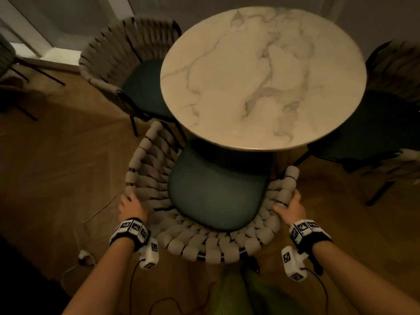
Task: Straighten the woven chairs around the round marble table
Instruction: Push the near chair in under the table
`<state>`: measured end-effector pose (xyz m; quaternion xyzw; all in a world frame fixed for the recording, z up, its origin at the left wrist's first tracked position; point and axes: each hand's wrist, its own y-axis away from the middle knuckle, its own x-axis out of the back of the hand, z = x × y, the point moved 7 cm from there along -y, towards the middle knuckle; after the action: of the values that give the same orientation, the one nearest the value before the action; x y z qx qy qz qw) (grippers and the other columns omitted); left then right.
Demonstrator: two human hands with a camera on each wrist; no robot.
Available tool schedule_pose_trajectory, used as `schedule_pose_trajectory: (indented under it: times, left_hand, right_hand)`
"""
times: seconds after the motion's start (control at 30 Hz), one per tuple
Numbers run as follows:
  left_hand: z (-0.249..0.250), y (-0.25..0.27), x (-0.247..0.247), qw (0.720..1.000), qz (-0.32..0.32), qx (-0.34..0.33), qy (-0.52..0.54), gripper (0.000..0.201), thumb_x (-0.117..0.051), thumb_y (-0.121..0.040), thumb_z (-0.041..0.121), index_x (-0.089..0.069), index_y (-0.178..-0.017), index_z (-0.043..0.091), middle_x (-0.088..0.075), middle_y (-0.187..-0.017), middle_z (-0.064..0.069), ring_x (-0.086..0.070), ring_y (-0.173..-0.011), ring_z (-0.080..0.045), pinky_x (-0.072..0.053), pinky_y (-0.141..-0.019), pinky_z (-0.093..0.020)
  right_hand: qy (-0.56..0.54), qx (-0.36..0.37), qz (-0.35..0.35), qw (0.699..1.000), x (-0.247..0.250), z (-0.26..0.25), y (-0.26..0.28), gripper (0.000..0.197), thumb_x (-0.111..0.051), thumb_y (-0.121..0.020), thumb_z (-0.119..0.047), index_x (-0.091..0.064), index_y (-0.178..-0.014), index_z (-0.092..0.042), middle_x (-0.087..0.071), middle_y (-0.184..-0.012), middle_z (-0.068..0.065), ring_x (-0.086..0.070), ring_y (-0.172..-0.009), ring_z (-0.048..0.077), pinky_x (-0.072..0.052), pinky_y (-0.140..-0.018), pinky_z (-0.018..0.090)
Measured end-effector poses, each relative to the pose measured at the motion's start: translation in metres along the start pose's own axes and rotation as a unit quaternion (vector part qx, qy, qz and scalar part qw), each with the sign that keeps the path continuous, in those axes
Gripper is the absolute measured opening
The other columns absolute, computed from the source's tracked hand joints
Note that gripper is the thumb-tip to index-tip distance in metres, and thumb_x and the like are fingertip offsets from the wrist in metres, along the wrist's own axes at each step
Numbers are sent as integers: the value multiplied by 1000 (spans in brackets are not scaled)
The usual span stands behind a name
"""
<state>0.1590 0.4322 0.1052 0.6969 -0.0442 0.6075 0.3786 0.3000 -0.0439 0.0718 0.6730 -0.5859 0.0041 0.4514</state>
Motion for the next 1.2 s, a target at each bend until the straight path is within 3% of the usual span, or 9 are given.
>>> schedule_pose_trajectory:
  times: [0.17, 0.33, 0.47, 0.67, 0.87, 1.0, 1.2]
  left_hand:
    - [-8, 11, -27, 1000, -26, 9, 10, 79, -55, -92, 8, -3, -151, 9, 0, -159, -18, -13, -143, -43, -26, -116, -50]
    - [-4, 13, -32, 999, -15, 21, 37, 82, -55, -92, 6, 2, -151, 8, 3, -160, -18, -14, -142, -44, -29, -113, -49]
    - [-8, 4, -30, 997, -23, 26, 69, 90, -60, -89, 5, 5, -150, 6, 1, -160, -18, -21, -139, -46, -32, -111, -51]
    - [-14, -25, -18, 992, -28, 8, 126, 103, -68, -84, 6, 12, -149, 8, -15, -152, -29, -38, -130, -49, -37, -108, -55]
    - [-10, -62, 6, 991, -21, -95, 96, 102, -67, -86, 11, 14, -149, 6, -13, -154, -29, -37, -130, -51, -37, -108, -56]
    - [-13, -77, 15, 980, -49, -175, 76, 109, -70, -83, 9, 17, -149, 12, -8, -155, -26, -37, -130, -50, -37, -108, -57]
    - [-14, -78, 12, 967, -90, -212, 109, 103, -61, -88, 2, 22, -147, 18, 8, -157, -27, -31, -135, -49, -32, -111, -52]
  right_hand:
    - [-9, 10, 9, 1000, -9, 5, 9, 94, -69, -83, -13, -3, -150, -11, -47, -136, 29, -50, -120, 46, -43, -99, 47]
    - [-30, 19, 5, 999, -15, 12, 18, 99, -70, -82, -12, 2, -150, -15, -45, -139, 27, -48, -123, 44, -40, -103, 47]
    - [-34, 3, 12, 999, -22, 12, 29, 106, -72, -81, -11, 9, -150, -17, -45, -140, 28, -48, -123, 44, -41, -102, 46]
    - [-53, -16, 45, 997, -38, 17, 51, 110, -73, -80, -10, 11, -150, -23, -43, -141, 27, -49, -121, 45, -43, -99, 47]
    - [-90, -49, 135, 986, -68, 23, 79, 110, -72, -81, -12, 13, -149, -28, -48, -136, 29, -54, -115, 46, -46, -95, 49]
    - [-63, -91, 180, 977, -84, 22, 93, 105, -67, -84, -12, 15, -148, -32, -51, -129, 34, -57, -106, 49, -49, -89, 52]
    - [1, -115, 160, 980, -84, 20, 93, 106, -66, -85, -18, 20, -145, -36, -54, -124, 35, -63, -92, 48, -54, -80, 53]
